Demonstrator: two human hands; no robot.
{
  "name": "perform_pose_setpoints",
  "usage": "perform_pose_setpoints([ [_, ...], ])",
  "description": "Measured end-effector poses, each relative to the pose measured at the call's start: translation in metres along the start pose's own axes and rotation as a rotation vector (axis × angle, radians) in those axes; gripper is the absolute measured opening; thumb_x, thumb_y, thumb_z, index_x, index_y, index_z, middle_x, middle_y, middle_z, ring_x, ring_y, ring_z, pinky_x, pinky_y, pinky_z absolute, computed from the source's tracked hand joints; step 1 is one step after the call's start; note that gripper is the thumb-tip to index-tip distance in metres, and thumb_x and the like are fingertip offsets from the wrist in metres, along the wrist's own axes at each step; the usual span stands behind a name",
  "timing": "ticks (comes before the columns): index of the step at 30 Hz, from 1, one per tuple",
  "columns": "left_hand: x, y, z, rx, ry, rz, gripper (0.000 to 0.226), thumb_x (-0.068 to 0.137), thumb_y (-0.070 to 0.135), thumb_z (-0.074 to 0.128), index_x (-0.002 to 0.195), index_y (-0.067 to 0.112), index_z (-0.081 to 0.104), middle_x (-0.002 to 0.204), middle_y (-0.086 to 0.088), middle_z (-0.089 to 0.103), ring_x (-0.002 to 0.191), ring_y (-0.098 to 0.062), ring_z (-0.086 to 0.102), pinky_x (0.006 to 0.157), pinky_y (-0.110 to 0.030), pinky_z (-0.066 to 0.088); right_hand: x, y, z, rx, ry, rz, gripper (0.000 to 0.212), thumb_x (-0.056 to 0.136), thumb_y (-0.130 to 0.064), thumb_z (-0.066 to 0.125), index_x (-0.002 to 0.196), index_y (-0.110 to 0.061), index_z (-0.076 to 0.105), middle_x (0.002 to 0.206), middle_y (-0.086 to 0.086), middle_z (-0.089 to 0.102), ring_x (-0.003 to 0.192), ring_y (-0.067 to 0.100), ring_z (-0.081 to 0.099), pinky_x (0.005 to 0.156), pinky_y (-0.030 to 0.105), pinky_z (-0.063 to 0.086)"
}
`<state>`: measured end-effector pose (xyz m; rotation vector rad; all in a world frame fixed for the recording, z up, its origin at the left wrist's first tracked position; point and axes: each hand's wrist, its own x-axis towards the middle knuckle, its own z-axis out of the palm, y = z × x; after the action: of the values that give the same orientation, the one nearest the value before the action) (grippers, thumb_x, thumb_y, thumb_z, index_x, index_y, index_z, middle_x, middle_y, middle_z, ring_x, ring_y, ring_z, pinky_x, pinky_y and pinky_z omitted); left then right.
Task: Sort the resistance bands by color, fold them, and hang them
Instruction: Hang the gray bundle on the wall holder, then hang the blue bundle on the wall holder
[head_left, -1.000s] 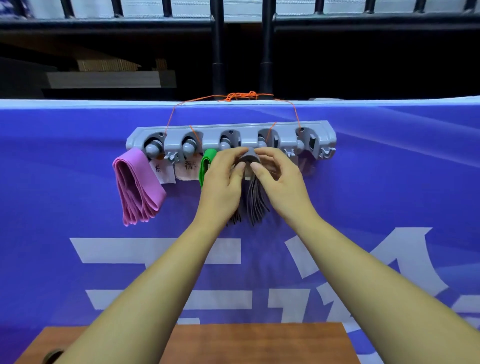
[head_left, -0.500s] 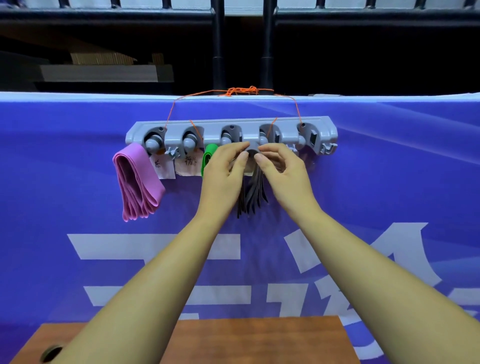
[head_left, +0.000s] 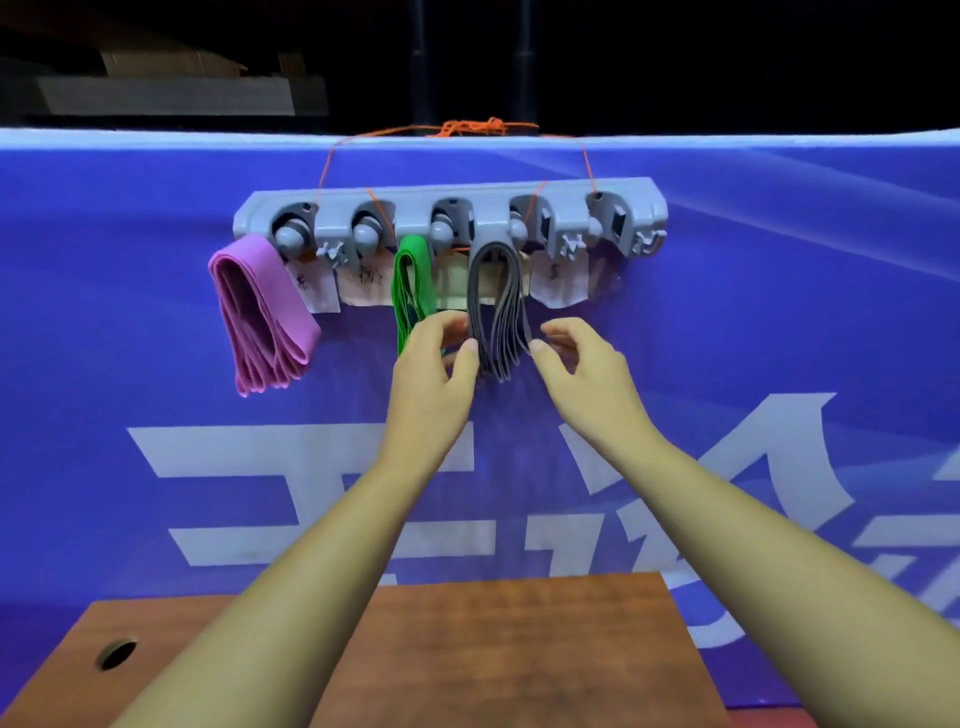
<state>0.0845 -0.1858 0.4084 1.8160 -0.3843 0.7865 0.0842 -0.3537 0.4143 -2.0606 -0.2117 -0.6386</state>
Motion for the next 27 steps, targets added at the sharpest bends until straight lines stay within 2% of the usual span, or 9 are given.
perform_pose_setpoints([
  [3, -0.042, -0.027, 0.003, 0.019, -0.048, -0.073, 0.018, 0.095, 0.013, 0.055, 0.112, 0.018, 0.058, 0.110, 0.003, 0.060, 0.098, -0.002, 0.058, 0.079, -0.008, 0.042, -0.040, 0.040, 0.001, -0.115, -0.110, 0.092, 0.039, 0.095, -0.038, 0.055, 0.129, -0.019, 0.055, 0.124, -0.006, 0.059, 0.117, 0.009, 0.053, 0.093, 0.021, 0.038],
  [6, -0.089, -0.063, 0.006, 0.125, -0.128, -0.208, 0.018, 0.095, 0.016, 0.056, 0.112, 0.017, 0.058, 0.110, 0.003, 0.057, 0.097, -0.006, 0.057, 0.076, -0.004, 0.039, -0.085, 0.089, 0.007, -0.250, -0.198, 0.192, 0.045, 0.095, -0.037, 0.056, 0.132, -0.013, 0.053, 0.133, 0.003, 0.058, 0.126, 0.018, 0.050, 0.100, 0.027, 0.037],
  [9, -0.140, -0.111, 0.010, 0.270, -0.328, -0.384, 0.021, 0.094, 0.022, 0.057, 0.112, 0.012, 0.060, 0.111, -0.003, 0.059, 0.104, -0.016, 0.058, 0.090, -0.025, 0.045, -0.137, 0.137, 0.014, -0.325, -0.274, 0.319, 0.046, 0.094, -0.034, 0.058, 0.131, -0.009, 0.054, 0.134, 0.009, 0.057, 0.127, 0.024, 0.050, 0.104, 0.032, 0.036],
  [11, -0.177, -0.136, 0.015, 0.352, -0.491, -0.491, 0.024, 0.094, 0.024, 0.058, 0.111, 0.009, 0.061, 0.113, -0.010, 0.060, 0.108, -0.023, 0.057, 0.095, -0.032, 0.043, -0.174, 0.165, 0.017, -0.371, -0.320, 0.391, 0.045, 0.092, -0.034, 0.060, 0.129, -0.008, 0.056, 0.132, 0.012, 0.058, 0.125, 0.027, 0.052, 0.104, 0.036, 0.038],
  [14, -0.234, -0.158, 0.023, 0.435, -0.684, -0.596, 0.031, 0.093, 0.025, 0.061, 0.114, 0.003, 0.061, 0.115, -0.018, 0.059, 0.110, -0.031, 0.055, 0.094, -0.031, 0.038, -0.227, 0.200, 0.022, -0.410, -0.400, 0.466, 0.046, 0.090, -0.035, 0.061, 0.127, -0.007, 0.057, 0.129, 0.013, 0.059, 0.124, 0.029, 0.053, 0.105, 0.041, 0.040],
  [17, -0.291, -0.172, 0.028, 0.454, -0.815, -0.678, 0.032, 0.092, 0.026, 0.062, 0.114, 0.003, 0.061, 0.112, -0.020, 0.057, 0.107, -0.033, 0.056, 0.090, -0.027, 0.036, -0.281, 0.224, 0.026, -0.457, -0.520, 0.562, 0.051, 0.089, -0.044, 0.054, 0.129, -0.012, 0.053, 0.129, 0.010, 0.057, 0.124, 0.029, 0.052, 0.105, 0.044, 0.040],
  [22, -0.374, -0.177, 0.032, 0.425, -1.023, -0.749, 0.030, 0.094, 0.021, 0.059, 0.117, 0.001, 0.061, 0.114, -0.022, 0.063, 0.113, -0.033, 0.056, 0.093, -0.027, 0.034, -0.367, 0.245, 0.037, -0.526, -0.728, 0.658, 0.049, 0.090, -0.043, 0.051, 0.129, -0.013, 0.052, 0.129, 0.009, 0.054, 0.124, 0.030, 0.052, 0.102, 0.040, 0.039],
  [25, -0.416, -0.178, 0.030, 0.409, -1.093, -0.822, 0.044, 0.086, 0.037, 0.056, 0.115, 0.005, 0.064, 0.110, -0.018, 0.066, 0.111, -0.031, 0.059, 0.094, -0.027, 0.039, -0.409, 0.249, 0.048, -0.496, -0.820, 0.642, 0.060, 0.084, -0.050, 0.042, 0.130, -0.014, 0.053, 0.128, 0.008, 0.056, 0.122, 0.029, 0.052, 0.104, 0.035, 0.040],
  [27, -0.444, -0.186, 0.030, 0.393, -1.139, -0.845, 0.054, 0.073, 0.043, 0.048, 0.108, 0.008, 0.068, 0.108, -0.016, 0.068, 0.110, -0.030, 0.059, 0.096, -0.023, 0.039, -0.431, 0.253, 0.057, -0.506, -0.899, 0.627, 0.058, 0.085, -0.045, 0.047, 0.134, -0.015, 0.050, 0.132, 0.007, 0.053, 0.125, 0.026, 0.050, 0.105, 0.034, 0.039],
])
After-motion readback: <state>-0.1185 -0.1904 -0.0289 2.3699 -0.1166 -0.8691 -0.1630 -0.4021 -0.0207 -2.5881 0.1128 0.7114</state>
